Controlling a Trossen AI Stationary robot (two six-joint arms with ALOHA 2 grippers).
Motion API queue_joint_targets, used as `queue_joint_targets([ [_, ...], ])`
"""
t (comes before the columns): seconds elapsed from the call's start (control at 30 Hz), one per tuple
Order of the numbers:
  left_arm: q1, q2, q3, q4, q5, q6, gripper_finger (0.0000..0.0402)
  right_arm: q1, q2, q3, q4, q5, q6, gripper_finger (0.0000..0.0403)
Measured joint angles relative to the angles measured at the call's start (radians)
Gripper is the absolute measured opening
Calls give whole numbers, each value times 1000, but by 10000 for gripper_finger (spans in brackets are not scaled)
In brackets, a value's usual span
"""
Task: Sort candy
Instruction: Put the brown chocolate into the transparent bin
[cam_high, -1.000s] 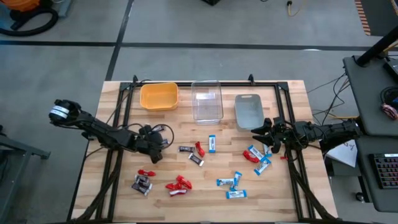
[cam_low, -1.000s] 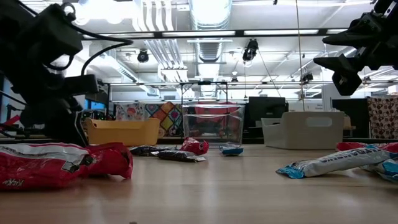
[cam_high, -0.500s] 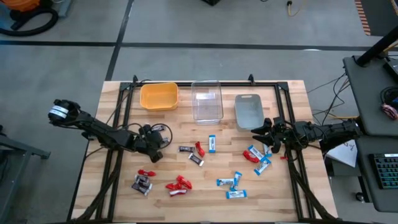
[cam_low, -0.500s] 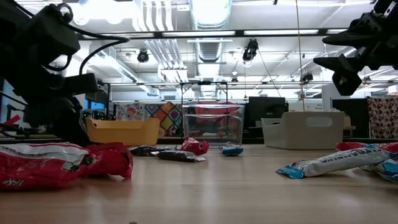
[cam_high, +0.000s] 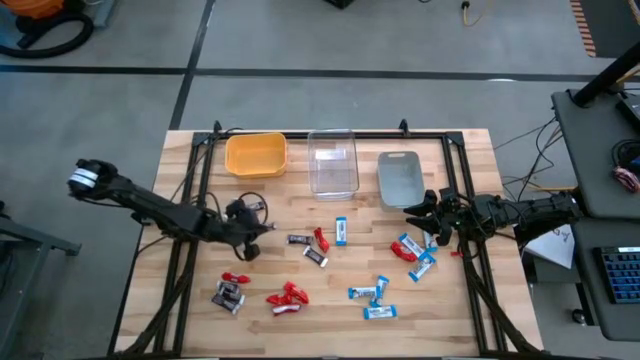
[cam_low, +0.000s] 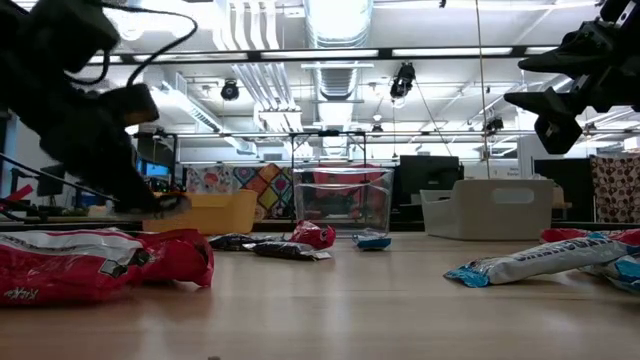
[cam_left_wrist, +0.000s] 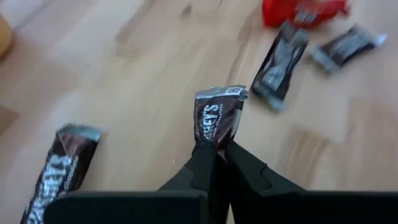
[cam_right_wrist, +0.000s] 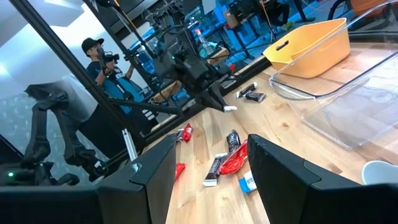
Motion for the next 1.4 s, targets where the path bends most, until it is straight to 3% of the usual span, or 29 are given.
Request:
queue_joint_targets([
  [0.23,4,-77,37,103,-66,119,8,0,0,0,37,13,1,189],
  [0.57,102,-25,117,373,-82,465,8,0,0,0,88,10,68,189],
  [0.7,176,38,161,470,-69,594,8,0,13,0,145,12,82,189],
  [1.0,398,281,307,601,138,722,8,-1,89,82,131,34,82,189],
  [1.17,504,438,409,599,230,775,8,-1,182,186,20,38,82,189],
  [1.4,602,572,490,553,253,812,8,-1,321,347,-197,87,116,189],
])
